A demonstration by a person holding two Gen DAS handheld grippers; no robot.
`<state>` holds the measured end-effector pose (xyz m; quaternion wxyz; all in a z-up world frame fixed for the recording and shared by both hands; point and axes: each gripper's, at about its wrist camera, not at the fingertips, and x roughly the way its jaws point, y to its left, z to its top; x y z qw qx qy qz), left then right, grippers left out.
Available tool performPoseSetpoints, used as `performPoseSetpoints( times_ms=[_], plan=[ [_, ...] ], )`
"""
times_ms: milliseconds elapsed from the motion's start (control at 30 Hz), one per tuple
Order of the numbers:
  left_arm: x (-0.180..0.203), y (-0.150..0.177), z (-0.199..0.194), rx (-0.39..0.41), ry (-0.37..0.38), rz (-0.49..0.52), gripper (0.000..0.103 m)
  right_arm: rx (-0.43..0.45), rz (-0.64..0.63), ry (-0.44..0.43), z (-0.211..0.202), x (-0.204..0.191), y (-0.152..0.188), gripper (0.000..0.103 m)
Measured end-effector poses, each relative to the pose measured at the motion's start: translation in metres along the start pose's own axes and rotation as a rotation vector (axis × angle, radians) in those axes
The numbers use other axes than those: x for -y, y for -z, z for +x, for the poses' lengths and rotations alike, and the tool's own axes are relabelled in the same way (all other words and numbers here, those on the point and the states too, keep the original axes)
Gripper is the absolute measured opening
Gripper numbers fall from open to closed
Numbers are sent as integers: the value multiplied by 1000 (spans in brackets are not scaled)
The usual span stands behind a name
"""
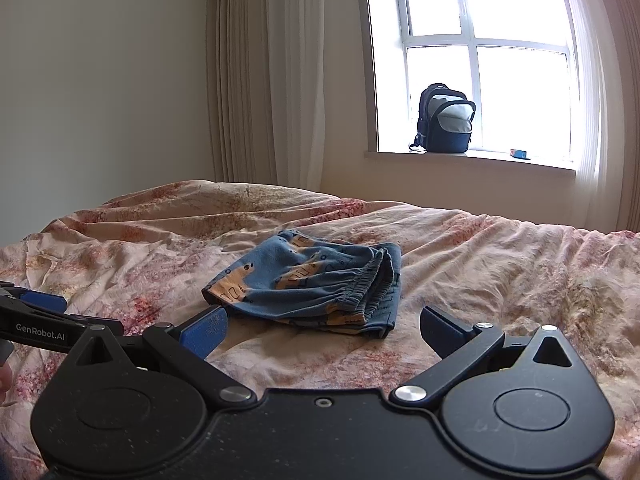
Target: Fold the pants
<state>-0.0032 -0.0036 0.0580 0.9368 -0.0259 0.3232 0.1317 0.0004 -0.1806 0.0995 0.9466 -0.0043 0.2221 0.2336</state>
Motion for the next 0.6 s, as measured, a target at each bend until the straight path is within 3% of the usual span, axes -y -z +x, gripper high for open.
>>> performPoseSetpoints(
  times_ms=[600],
  plan=[
    [0, 2, 2, 2, 11, 8, 103, -27, -5, -4, 6, -2, 3, 102]
  ],
)
